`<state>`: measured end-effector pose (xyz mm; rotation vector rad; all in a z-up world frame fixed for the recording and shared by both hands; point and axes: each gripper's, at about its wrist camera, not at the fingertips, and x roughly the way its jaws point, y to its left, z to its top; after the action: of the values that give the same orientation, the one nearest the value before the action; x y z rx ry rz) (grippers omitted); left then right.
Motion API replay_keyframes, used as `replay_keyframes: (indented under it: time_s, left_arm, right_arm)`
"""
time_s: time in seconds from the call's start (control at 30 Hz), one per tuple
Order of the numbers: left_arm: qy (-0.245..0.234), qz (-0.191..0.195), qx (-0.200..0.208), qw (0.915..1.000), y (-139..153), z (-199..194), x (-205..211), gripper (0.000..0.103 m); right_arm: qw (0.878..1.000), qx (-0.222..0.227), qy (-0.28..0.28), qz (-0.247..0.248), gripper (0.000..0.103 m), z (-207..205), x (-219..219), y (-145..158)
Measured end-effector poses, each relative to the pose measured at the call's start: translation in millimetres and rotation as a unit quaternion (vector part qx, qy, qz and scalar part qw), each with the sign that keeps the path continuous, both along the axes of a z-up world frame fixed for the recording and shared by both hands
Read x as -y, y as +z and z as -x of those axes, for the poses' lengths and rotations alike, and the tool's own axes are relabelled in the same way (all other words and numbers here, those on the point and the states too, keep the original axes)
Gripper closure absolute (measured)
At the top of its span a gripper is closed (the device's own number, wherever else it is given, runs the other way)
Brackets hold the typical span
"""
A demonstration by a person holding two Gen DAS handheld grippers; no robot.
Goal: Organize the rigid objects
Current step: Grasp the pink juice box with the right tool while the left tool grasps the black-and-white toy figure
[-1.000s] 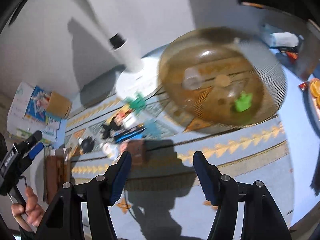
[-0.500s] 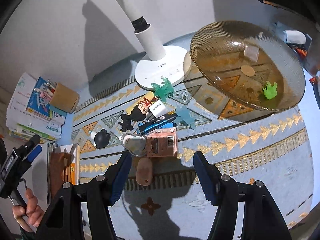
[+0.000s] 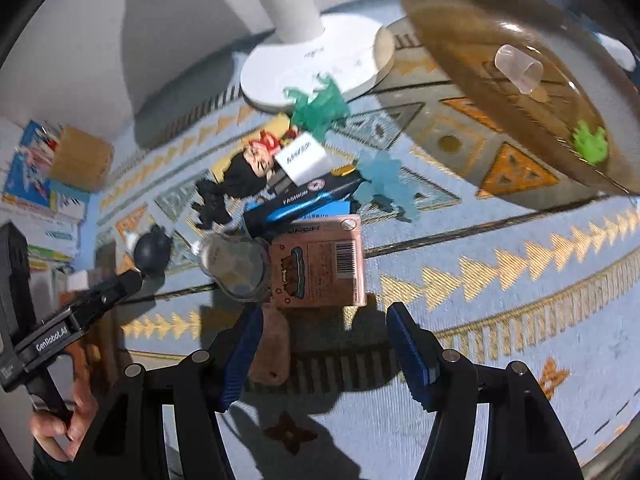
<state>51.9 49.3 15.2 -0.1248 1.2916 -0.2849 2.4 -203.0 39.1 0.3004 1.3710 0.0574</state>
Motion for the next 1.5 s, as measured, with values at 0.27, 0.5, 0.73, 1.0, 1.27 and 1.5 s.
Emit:
replay_keyframes:
  time_s: [0.27, 0.5, 0.73, 1.0, 1.27, 1.5]
  left_arm:
    - [-0.025, -0.037, 0.006, 0.9990, -7.6, -9.3, 18.1, 0.018]
    - [-0.032, -0.053, 0.011, 0.9980, -8.6, -10.9, 20.9, 0.018]
    - [-0.032, -0.052, 0.007, 0.9981, -7.4, -9.6, 17.0, 0.018]
    - [-0.013, -0.016, 0.010, 0.9997, -0.5, -9.6, 1.1, 0.018]
    - [-0.003, -0.008, 0.007, 0.9999, -0.4, -12.9, 4.4, 0.018]
    - [-0.030, -0.072, 0.046, 0.9959, 0.5, -3.0, 27.0, 0.041]
  right_arm:
    - [0.999, -0.012, 0.016, 0.038, 0.040, -10.1, -15.9, -19.7]
    - [0.992, -0.020, -0.098, 0.073, 0.040, 6.4, 43.8, -12.1]
    - [0.979, -0.012, -0.204, 0.007, 0.040, 22.1, 99.9, -8.3]
    - [0.989, 0.001, -0.147, 0.023, 0.040, -13.1, 85.3, -18.7]
    - [0.990, 0.021, -0.103, 0.092, 0.061, -29.7, 59.9, -21.8]
    - [0.994, 0.043, -0.078, 0.063, 0.063, -7.8, 58.6, -15.5]
